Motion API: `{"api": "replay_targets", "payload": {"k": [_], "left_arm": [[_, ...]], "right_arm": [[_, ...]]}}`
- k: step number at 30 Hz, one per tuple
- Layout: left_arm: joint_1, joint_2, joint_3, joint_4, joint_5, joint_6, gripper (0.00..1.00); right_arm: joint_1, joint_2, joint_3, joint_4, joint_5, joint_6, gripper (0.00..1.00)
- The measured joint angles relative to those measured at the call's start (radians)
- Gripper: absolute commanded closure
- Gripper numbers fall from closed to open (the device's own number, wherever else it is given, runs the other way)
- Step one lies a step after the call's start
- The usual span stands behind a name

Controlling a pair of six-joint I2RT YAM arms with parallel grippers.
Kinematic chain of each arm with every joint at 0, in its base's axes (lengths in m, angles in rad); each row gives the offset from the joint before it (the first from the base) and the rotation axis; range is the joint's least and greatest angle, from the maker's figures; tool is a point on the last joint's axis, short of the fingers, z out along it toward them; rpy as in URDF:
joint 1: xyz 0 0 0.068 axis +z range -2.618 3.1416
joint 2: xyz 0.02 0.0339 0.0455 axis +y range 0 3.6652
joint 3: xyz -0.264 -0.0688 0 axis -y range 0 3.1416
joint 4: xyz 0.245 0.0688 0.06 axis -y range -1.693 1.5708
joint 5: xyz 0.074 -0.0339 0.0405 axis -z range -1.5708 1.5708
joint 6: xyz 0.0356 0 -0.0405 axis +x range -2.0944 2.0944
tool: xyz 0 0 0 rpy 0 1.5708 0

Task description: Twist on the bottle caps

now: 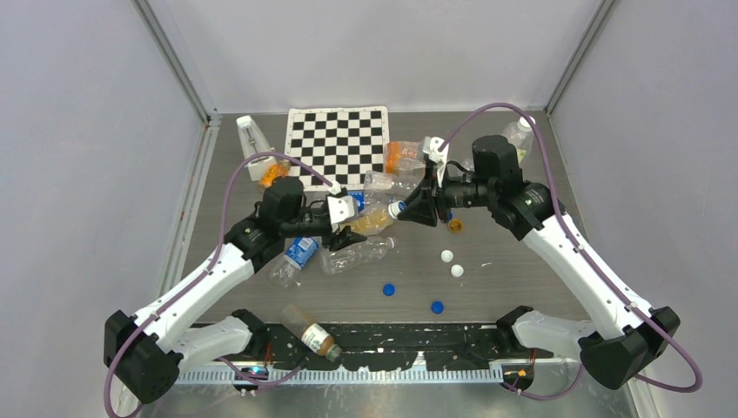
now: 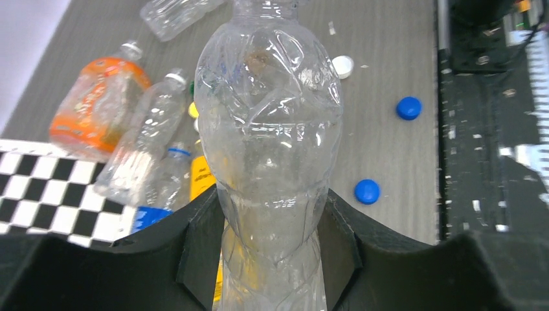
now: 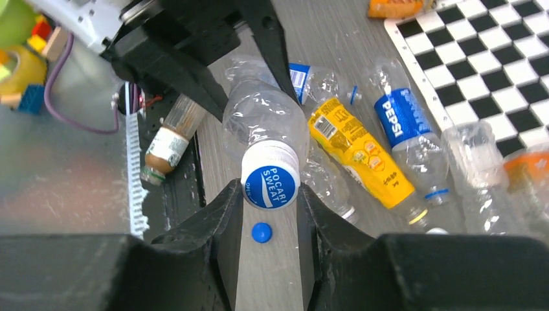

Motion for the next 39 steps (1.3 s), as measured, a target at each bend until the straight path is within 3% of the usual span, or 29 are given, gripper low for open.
{"api": "replay_targets", "payload": {"k": [9,13,15,19,24,31,39], "left_arm": [[-0.083,-0.019,-0.036,0.018,-0.344,0.152,1.00],[-0.102,-0.019,-0.055,0.019,-0.412,0.191,1.00],[-0.105,-0.019,-0.055,0.018,-0.423,0.196,1.00],[-0.110,-0.005,-0.044,-0.018,-0.393,0.203,1.00],[-0.087,0.040,-0.024,-0.096,-0.288,0.191,1.00],[-0.043,0.091,0.071,-0.188,-0.101,0.169,1.00],[-0.043,0.128,0.119,-0.252,-0.002,0.160,1.00]], "right_arm": [[0.006,0.087,-0.008,0.053,0.231,0.766,0.98],[0.006,0.099,-0.046,0.071,0.264,0.976,0.63],[0.006,0.097,-0.047,0.076,0.271,0.989,0.37],[0.011,0.062,-0.047,0.083,0.288,0.874,0.27],[0.013,-0.089,-0.105,0.090,0.269,0.543,0.26],[0.019,-0.246,-0.229,0.063,0.145,-0.072,0.36],[0.031,-0.236,-0.261,0.057,0.076,-0.380,0.42]]}}
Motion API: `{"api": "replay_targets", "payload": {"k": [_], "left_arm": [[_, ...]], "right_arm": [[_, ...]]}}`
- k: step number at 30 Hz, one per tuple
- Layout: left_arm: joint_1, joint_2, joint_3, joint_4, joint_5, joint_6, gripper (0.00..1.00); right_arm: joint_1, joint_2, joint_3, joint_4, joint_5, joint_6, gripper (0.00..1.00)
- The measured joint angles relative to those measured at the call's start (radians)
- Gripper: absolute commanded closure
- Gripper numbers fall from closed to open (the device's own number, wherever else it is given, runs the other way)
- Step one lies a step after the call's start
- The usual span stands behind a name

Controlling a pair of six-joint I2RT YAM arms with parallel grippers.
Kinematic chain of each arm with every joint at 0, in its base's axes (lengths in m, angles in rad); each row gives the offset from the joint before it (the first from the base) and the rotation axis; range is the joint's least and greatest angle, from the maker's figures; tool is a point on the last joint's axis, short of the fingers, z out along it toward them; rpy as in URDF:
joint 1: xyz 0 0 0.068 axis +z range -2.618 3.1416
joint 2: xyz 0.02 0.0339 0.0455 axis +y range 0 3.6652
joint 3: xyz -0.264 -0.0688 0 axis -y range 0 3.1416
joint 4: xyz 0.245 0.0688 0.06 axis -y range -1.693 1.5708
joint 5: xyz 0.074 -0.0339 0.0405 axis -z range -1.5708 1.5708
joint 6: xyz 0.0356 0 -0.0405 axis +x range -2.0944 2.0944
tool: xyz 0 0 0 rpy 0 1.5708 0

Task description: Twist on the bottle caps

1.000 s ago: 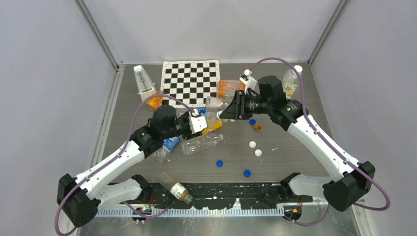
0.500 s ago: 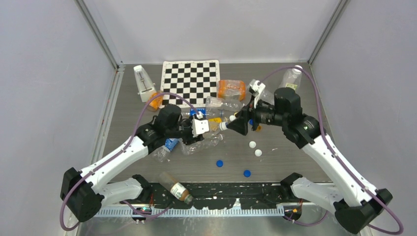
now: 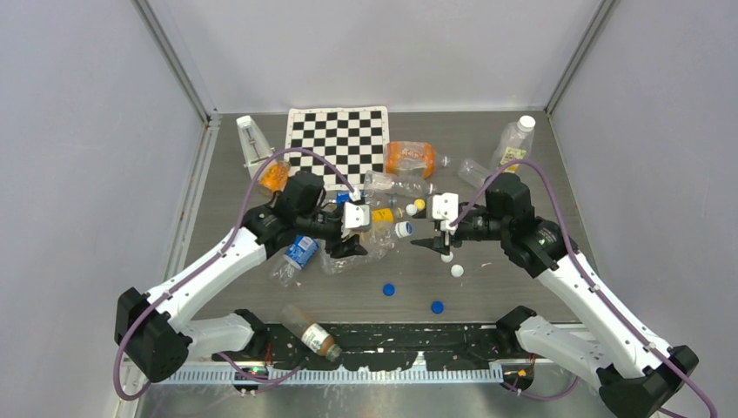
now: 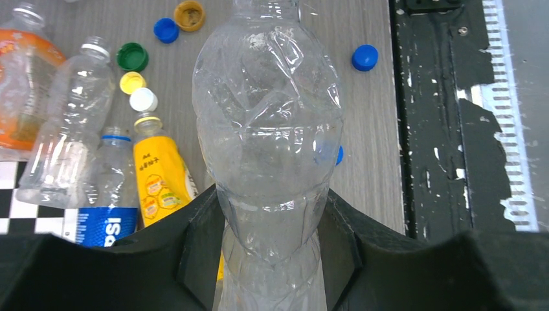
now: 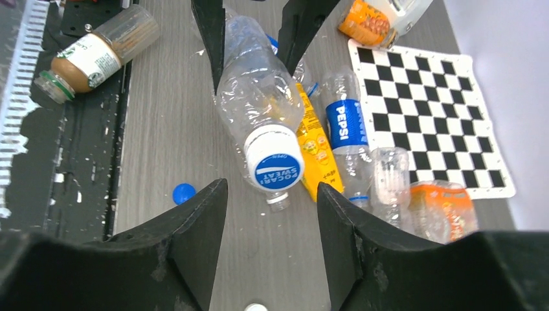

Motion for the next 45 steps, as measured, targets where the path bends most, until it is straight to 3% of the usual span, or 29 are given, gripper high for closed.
{"api": "replay_targets", "payload": {"k": [7,11,15,17,18,24,29,37,38,40,42,44,45], "left_arm": [[0.000,0.005,0.007,-0.032,0.028,0.001,1.00],[0.000,0.005,0.020,-0.038,0.038,0.001,1.00],[0.000,0.005,0.020,-0.044,0.045,0.001,1.00],[0.000,0.005,0.020,-0.053,0.046,0.003,1.00],[0.000,0.005,0.020,-0.058,0.046,0.005,1.00],[0.000,0.007,0.020,-0.067,0.038,0.016,1.00],[-0.005,-0.026,-0.008,-0.035,-0.039,0.022,1.00],[-0.077,-0.126,-0.127,0.091,-0.365,0.080,1.00],[-0.088,-0.134,-0.143,0.102,-0.422,0.092,1.00],[-0.096,-0.136,-0.158,0.104,-0.488,0.106,1.00],[-0.100,-0.135,-0.169,0.101,-0.529,0.111,1.00],[-0.107,-0.135,-0.171,0.102,-0.546,0.111,1.00],[-0.109,-0.136,-0.171,0.110,-0.546,0.111,1.00]], "right_arm": [[0.012,0.004,0.000,0.032,-0.018,-0.074,0.44],[0.028,0.023,0.000,0.037,-0.034,-0.086,0.50],[0.043,0.043,0.000,0.036,-0.041,-0.089,0.63],[0.045,0.049,0.000,0.039,-0.042,-0.085,0.73],[0.045,0.051,0.000,0.038,-0.043,-0.080,0.83],[0.046,0.075,0.013,0.043,-0.042,0.025,0.95],[0.045,0.115,0.021,0.090,0.009,0.311,0.99],[0.023,0.296,0.084,0.114,0.140,1.183,1.00],[0.015,0.332,0.093,0.114,0.135,1.298,0.99],[0.004,0.390,0.099,0.121,0.119,1.467,0.88],[-0.002,0.433,0.099,0.124,0.111,1.575,0.59],[-0.002,0.440,0.111,0.108,0.115,1.581,0.42],[-0.002,0.435,0.126,0.092,0.121,1.556,0.38]]}}
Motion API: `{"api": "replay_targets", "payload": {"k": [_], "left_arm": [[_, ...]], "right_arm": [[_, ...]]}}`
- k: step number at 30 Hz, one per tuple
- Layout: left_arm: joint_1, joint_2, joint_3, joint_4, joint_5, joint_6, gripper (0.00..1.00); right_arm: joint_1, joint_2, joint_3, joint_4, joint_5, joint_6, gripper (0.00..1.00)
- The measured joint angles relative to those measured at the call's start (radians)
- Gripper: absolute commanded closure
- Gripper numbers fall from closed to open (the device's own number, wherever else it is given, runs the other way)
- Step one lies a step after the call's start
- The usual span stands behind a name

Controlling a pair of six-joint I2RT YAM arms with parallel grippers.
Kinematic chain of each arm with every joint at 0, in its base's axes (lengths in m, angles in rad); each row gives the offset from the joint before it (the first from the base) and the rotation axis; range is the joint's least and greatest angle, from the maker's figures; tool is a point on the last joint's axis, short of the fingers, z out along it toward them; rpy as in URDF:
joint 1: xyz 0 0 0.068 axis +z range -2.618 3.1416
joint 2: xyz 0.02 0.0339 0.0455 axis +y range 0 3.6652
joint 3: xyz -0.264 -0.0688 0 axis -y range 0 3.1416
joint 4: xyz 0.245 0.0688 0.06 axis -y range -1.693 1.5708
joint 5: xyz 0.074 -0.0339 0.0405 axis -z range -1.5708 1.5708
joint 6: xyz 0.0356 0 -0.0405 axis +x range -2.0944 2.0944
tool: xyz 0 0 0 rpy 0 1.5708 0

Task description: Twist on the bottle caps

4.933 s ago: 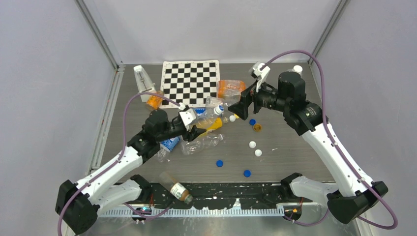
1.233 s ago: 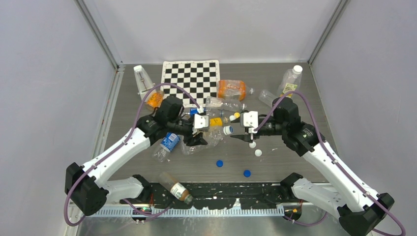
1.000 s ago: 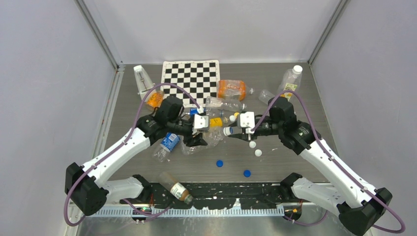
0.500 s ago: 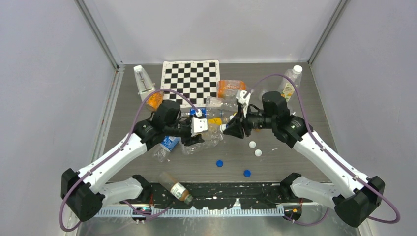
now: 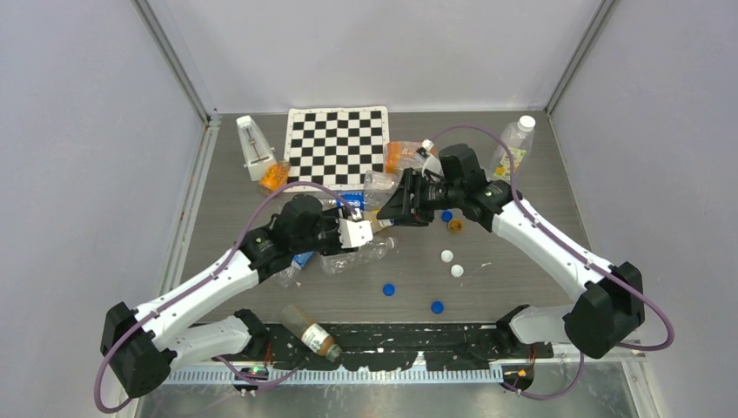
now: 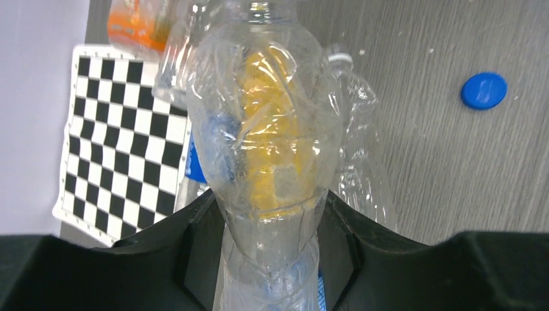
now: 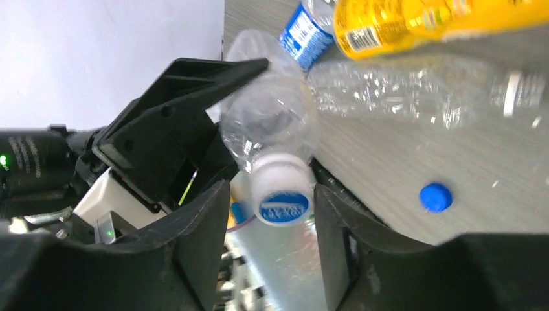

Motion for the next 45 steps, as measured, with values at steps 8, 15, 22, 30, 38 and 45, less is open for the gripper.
{"api": "replay_targets", "payload": {"k": [8,15,22,30,38,45], "left_arm": [[0.025,0.026,0.028,0.018,0.130,-0.013,1.00],[0.068,0.078,0.106,-0.038,0.287,-0.022,1.00],[0.069,0.104,0.134,-0.082,0.391,-0.032,1.00],[0.069,0.105,0.135,-0.112,0.436,-0.031,1.00],[0.070,0.108,0.137,-0.122,0.442,-0.031,1.00],[0.072,0.108,0.137,-0.126,0.441,-0.030,1.00]], "right_arm": [[0.009,-0.197,0.015,-0.006,0.015,-0.498,0.14],[0.009,-0.397,-0.093,-0.022,-0.038,-1.155,0.17],[0.010,-0.380,-0.139,-0.016,-0.099,-1.509,0.26],[0.010,-0.354,-0.139,0.020,-0.170,-1.593,0.35],[0.010,-0.340,-0.135,0.026,-0.230,-1.586,0.52],[0.011,-0.308,-0.123,0.012,-0.253,-1.543,0.77]]}}
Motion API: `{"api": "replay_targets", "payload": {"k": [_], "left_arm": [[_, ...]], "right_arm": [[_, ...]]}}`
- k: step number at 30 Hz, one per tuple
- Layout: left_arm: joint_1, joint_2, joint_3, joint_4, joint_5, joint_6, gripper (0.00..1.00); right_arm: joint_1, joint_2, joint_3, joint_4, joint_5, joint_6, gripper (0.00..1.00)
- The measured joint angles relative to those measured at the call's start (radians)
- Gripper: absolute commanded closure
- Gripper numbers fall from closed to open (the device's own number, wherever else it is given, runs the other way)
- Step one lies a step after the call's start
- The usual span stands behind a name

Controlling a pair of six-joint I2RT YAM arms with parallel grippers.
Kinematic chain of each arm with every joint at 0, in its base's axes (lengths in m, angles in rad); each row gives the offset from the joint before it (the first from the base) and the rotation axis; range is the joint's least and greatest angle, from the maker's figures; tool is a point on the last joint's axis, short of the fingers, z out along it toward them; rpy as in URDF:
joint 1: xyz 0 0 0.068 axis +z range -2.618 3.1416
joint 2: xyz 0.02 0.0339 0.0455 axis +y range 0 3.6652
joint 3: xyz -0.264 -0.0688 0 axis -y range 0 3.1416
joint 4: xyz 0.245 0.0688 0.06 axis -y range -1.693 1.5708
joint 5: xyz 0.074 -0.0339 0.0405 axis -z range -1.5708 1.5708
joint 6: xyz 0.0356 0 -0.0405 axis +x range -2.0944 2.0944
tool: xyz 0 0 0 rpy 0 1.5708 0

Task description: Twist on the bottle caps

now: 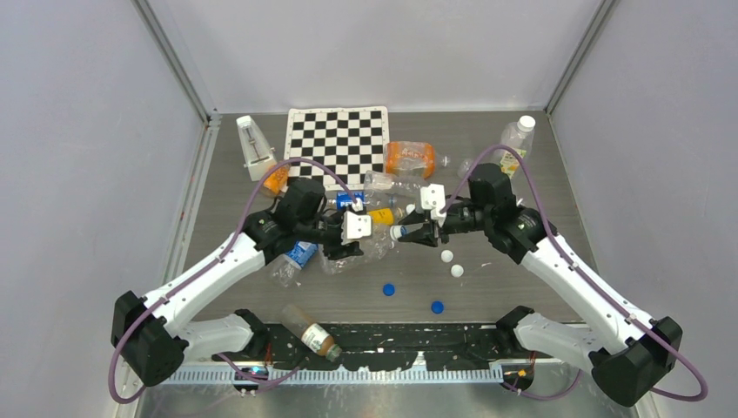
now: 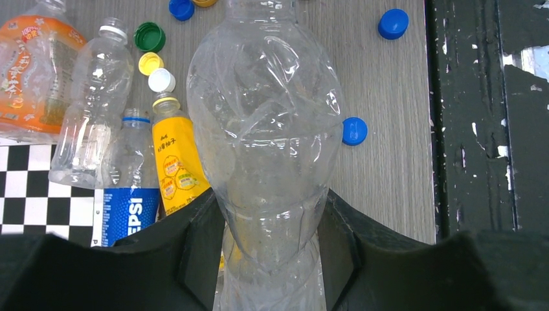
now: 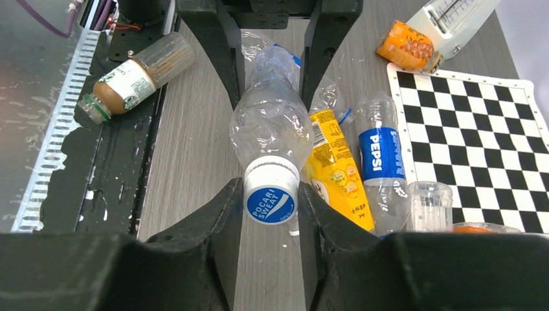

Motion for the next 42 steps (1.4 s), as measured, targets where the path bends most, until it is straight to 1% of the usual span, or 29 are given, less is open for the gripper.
{"api": "replay_targets", "payload": {"k": [1,2,3,4,5,9,10,13,15,16,19,20,21,22,23,24,25,27,29,31,33,36,38,41,42], "left_arm": [[0.001,0.000,0.000,-0.002,-0.001,0.002,1.00],[0.001,0.000,0.000,-0.002,-0.002,0.002,1.00],[0.001,0.000,0.000,-0.002,-0.003,0.002,1.00],[0.002,-0.001,0.000,-0.002,-0.006,0.003,1.00],[0.002,-0.001,0.000,-0.002,-0.010,0.003,1.00],[0.002,-0.020,-0.010,0.010,-0.040,0.003,1.00],[0.002,-0.032,-0.018,0.019,-0.055,0.003,1.00],[0.003,-0.065,-0.044,0.051,-0.110,0.003,1.00],[0.004,-0.083,-0.060,0.075,-0.159,0.003,1.00],[0.004,-0.089,-0.065,0.082,-0.181,0.003,1.00],[0.004,-0.105,-0.083,0.100,-0.251,0.005,1.00],[0.004,-0.106,-0.089,0.102,-0.266,0.006,1.00],[0.004,-0.106,-0.092,0.103,-0.275,0.006,1.00],[0.004,-0.106,-0.094,0.108,-0.281,0.007,1.00],[0.003,-0.106,-0.094,0.112,-0.286,0.007,1.00],[0.003,-0.107,-0.094,0.117,-0.289,0.007,1.00],[0.002,-0.107,-0.094,0.121,-0.290,0.007,1.00],[-0.005,-0.107,-0.094,0.133,-0.284,0.013,1.00],[-0.017,-0.107,-0.094,0.137,-0.270,0.017,1.00],[-0.022,-0.106,-0.094,0.136,-0.256,0.018,1.00],[-0.023,-0.105,-0.093,0.135,-0.239,0.018,1.00],[-0.022,-0.105,-0.092,0.130,-0.212,0.018,1.00],[-0.021,-0.100,-0.087,0.126,-0.192,0.018,1.00],[-0.021,-0.093,-0.083,0.122,-0.156,0.018,1.00],[-0.021,-0.091,-0.082,0.120,-0.147,0.018,1.00]], "right_arm": [[0.000,0.005,0.004,-0.003,0.000,0.018,0.80],[0.000,0.009,0.007,-0.003,0.000,0.033,0.87],[0.000,0.013,0.011,-0.003,0.002,0.064,0.90],[0.000,0.019,0.014,-0.001,0.006,0.101,0.97],[0.000,0.022,0.016,0.003,0.012,0.140,0.99],[-0.001,0.045,0.028,0.035,0.063,0.379,0.99],[-0.001,0.057,0.037,0.040,0.082,0.462,0.99],[-0.001,0.115,0.086,0.034,0.163,0.776,0.99],[-0.003,0.180,0.149,-0.012,0.220,1.009,0.99],[-0.005,0.207,0.175,-0.030,0.235,1.100,0.99],[-0.016,0.277,0.215,-0.062,0.262,1.384,0.90],[-0.017,0.287,0.214,-0.065,0.271,1.461,0.82],[-0.018,0.291,0.214,-0.070,0.280,1.509,0.78],[-0.018,0.292,0.214,-0.074,0.291,1.541,0.68],[-0.018,0.291,0.214,-0.076,0.301,1.554,0.62],[-0.018,0.286,0.214,-0.076,0.307,1.553,0.48],[-0.018,0.281,0.214,-0.075,0.309,1.534,0.42],[-0.018,0.267,0.214,-0.065,0.305,1.458,0.25],[-0.018,0.238,0.209,-0.047,0.290,1.322,0.15],[-0.018,0.179,0.186,-0.030,0.271,1.157,0.08],[-0.018,0.108,0.156,-0.027,0.249,0.988,0.06],[-0.018,0.000,0.119,-0.027,0.198,0.684,0.06],[-0.018,-0.037,0.117,-0.051,0.164,0.489,0.07],[-0.018,-0.041,0.123,-0.100,0.124,0.244,0.13],[-0.018,-0.034,0.124,-0.112,0.117,0.192,0.14]]}}
